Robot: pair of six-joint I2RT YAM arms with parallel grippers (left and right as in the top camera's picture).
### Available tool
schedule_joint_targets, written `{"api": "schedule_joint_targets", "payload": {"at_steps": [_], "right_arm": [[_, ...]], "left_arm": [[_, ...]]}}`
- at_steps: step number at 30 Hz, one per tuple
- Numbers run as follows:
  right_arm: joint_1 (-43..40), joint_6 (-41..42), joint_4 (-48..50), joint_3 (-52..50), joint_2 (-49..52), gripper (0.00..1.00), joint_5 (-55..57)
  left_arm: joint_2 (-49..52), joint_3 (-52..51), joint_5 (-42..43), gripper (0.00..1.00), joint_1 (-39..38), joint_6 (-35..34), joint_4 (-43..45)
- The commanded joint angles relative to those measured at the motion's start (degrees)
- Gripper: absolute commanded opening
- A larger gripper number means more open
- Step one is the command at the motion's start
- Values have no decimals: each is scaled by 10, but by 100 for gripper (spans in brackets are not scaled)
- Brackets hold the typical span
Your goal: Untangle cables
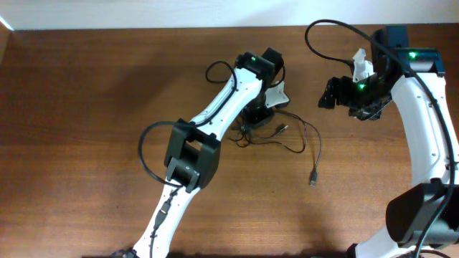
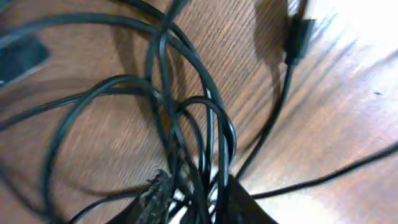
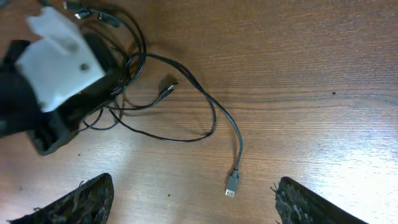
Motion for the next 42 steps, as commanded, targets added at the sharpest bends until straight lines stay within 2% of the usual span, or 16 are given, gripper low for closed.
{"api": "schedule_joint_targets", "payload": {"at_steps": [1,6,7,8,9,10,13,22,27,29,33,34,35,38,40,42], "right_arm": [[2,0,-1,7,-6,84,-1],[1,0,-3,7,-6,85,-1],[1,0,-2,7,-6,85,-1],[2,0,1,7,-6,85,-1],[2,0,3,7,-6,85,-1],[1,0,3,7,-6,85,-1],[1,0,2,7,-6,85,-1],[1,0,-9,7,-6,85,-1],[2,0,-11,7,-6,85,-1],[2,0,-11,7,-6,85,-3],[12,0,12,7,-6,84,-140],[28,0,24,7,-6,83,-153],[49,5,35,7,-6,81,-153],[94,65,77,7,-6,73,-139],[123,128,115,7,-6,69,-75],[146,151,175,7,-6,56,-42]], "left_arm": [[16,-5,7,27,7,3,15],[18,1,7,9,8,3,27],[18,10,7,9,8,3,14],[18,23,7,16,8,3,-3],[18,43,7,31,8,3,-28],[18,54,7,40,8,3,-38],[18,60,6,45,8,3,-38],[36,59,-13,37,38,3,20],[71,59,-12,22,38,3,18],[71,59,47,0,34,3,-3],[70,112,298,0,69,2,-65],[70,148,357,0,85,-10,-83],[70,187,367,0,99,-71,-86],[70,274,367,0,122,-223,-82],[70,305,367,0,123,-297,-82],[70,307,367,0,119,-326,-85]]}}
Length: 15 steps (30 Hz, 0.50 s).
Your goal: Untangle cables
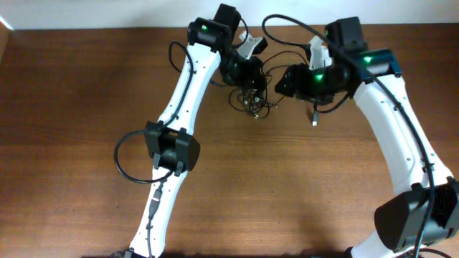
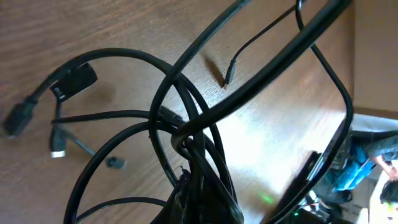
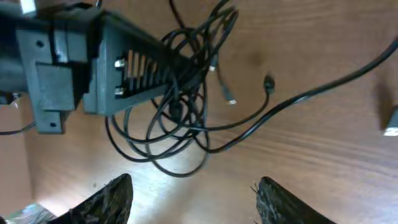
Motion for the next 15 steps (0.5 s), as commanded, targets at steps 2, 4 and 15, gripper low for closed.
{"api": "schedule_joint_targets", "payload": {"at_steps": [2,4,15], "right_arm": [[19,34,39,7,-2,48,57],[22,34,49,7,11,43,61],[58,34,73,7,32,34,52]], "left_arm": [[-3,15,59,0,-3,-39,-5],[-3,15,111,0,-3,-39,-5],[-3,15,241,0,-1,-39,4]]}}
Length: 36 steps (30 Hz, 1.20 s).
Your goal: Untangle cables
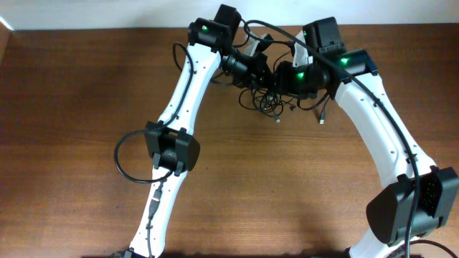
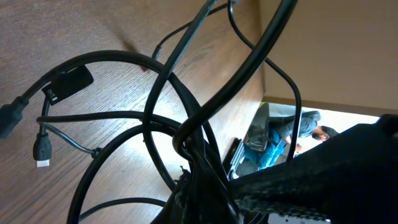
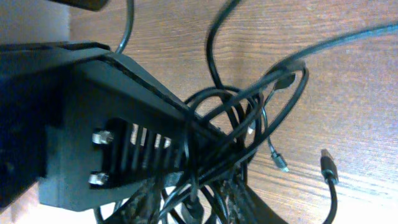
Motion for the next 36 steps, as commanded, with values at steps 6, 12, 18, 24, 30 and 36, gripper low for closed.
{"api": "schedule_joint_targets", "payload": {"at_steps": [6,12,18,24,30,36], "right_arm": [[24,3,-12,7,2,23,5],[24,5,0,7,2,8,-8],[-38,-31,-11,8,-23,4,-10],[-110,-42,-7,9,-72,4,-53],[-203,-28,-37,9,-72,6,-52],[-269,-36,-164,8,-71,12,143]], "left_arm": [[-4,15,132,0,5,-4,13],[-4,15,184,0,7,-3,27],[-4,14,-53,0,13,-3,26],[-4,14,-184,0,12,72,-39],[-12,14,-150,0,18,169,-83],[-12,14,-183,0,40,169,-83]]}}
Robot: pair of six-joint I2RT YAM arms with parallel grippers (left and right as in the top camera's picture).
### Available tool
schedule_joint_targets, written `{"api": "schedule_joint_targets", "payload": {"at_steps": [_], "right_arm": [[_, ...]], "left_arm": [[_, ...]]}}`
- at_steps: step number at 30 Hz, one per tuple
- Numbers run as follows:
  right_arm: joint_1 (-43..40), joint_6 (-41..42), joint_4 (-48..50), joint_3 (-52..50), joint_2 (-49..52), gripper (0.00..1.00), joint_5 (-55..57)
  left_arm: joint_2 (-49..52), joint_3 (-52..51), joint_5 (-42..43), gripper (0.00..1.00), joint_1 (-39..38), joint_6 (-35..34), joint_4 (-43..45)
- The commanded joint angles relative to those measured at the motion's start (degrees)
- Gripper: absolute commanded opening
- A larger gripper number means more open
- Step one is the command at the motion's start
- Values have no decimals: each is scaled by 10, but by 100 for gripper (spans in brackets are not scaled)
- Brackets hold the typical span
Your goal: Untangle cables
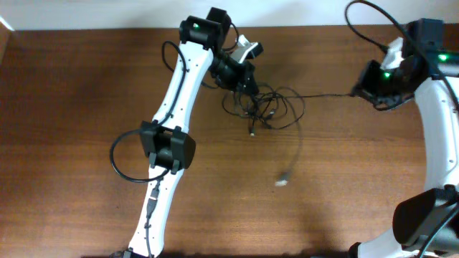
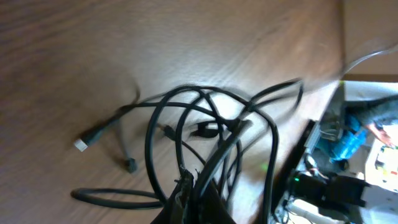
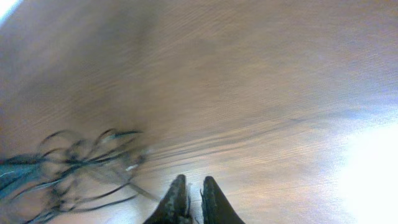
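Note:
A tangle of black cables [image 1: 259, 107] hangs from my left gripper [image 1: 242, 74] at the back middle of the table. In the left wrist view the gripper [image 2: 198, 199] is shut on several strands, with the loops [image 2: 205, 124] spread beyond it. One thin cable [image 1: 323, 95] runs taut from the tangle to my right gripper [image 1: 361, 91] at the far right. The right wrist view is blurred; there the gripper [image 3: 191, 190] is shut on that strand, with the tangle [image 3: 68, 162] far off at the left. A loose plug end [image 1: 285, 180] lies on the table.
The brown wooden table [image 1: 86, 143] ends at a white wall along the back. My left arm [image 1: 168, 136] crosses the table's middle left. My right arm [image 1: 437, 143] stands along the right edge.
My right gripper was at the tangle beside the left one; now it is far to the right, shut on one strand drawn taut. A plug end now lies apart, lower on the table.
First my left gripper sat on the tangle at mid-table and the right one was open, off to the right. Then the left held the bundle at the back and the open right gripper was near it, then in among the loops. Now one strand is stretched rightwards.

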Motion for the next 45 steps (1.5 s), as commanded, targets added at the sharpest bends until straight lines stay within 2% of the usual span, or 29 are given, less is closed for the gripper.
{"api": "schedule_joint_targets", "payload": {"at_steps": [1,2,4,7,10,14,19,23,25,27,30,33,35,38,39,41,42,45], "right_arm": [[-15,-8,-18,4,-24,19,77],[-14,-12,-24,4,-24,30,73],[-14,-50,-30,4,-24,47,13],[-11,-149,-23,4,-24,59,-181],[19,-176,-10,4,-24,63,-264],[70,-169,32,4,-24,67,-300],[95,-144,99,4,-24,68,-381],[104,-150,92,4,-24,72,-377],[130,-143,89,4,-16,72,-315],[144,-116,110,4,1,71,-292],[148,-15,161,4,25,59,-244],[146,86,187,4,43,41,-174],[146,89,184,3,54,30,-163],[146,88,160,3,68,13,-142],[146,84,144,3,77,11,-123],[146,82,127,3,89,8,-105],[146,80,119,3,95,6,-96],[146,75,109,3,97,6,-80]], "left_arm": [[-15,6,-34,0,12,14,-3],[-15,6,-32,0,12,14,-3],[-22,6,-31,0,12,14,-3],[-68,6,-8,0,12,31,-2],[-141,6,80,0,12,80,-1],[-218,6,130,0,13,80,5],[-240,6,184,0,13,80,12],[-240,6,224,0,13,80,26],[-241,6,282,0,14,80,40],[-241,6,333,0,15,80,45],[-241,6,409,0,22,80,45],[-242,6,464,0,38,77,50],[-248,6,464,0,55,74,58],[-275,6,464,0,90,7,147],[-296,6,464,0,110,-31,218],[-317,6,457,0,132,-59,282],[-335,6,416,0,153,-88,315],[-363,6,256,0,195,-139,313]]}}
